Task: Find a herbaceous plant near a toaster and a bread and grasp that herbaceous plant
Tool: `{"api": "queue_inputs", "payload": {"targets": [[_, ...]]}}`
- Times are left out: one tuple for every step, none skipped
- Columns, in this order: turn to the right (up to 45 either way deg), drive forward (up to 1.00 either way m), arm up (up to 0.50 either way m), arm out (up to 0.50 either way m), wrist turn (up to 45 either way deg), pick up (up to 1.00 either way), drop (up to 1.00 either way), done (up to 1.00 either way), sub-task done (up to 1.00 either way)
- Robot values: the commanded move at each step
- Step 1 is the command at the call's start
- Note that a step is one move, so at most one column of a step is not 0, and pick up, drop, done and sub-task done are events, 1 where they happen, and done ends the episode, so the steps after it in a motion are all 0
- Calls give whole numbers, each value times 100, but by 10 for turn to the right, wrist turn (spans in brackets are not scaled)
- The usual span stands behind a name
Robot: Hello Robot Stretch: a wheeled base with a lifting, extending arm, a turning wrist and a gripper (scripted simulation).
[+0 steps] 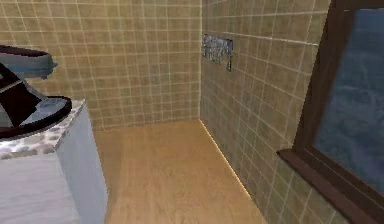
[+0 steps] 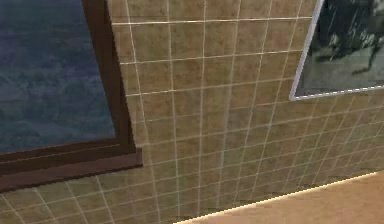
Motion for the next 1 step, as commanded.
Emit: {"api": "queue_inputs", "payload": {"targets": [[0,75,0,0,0,0,0,0,0]]}}
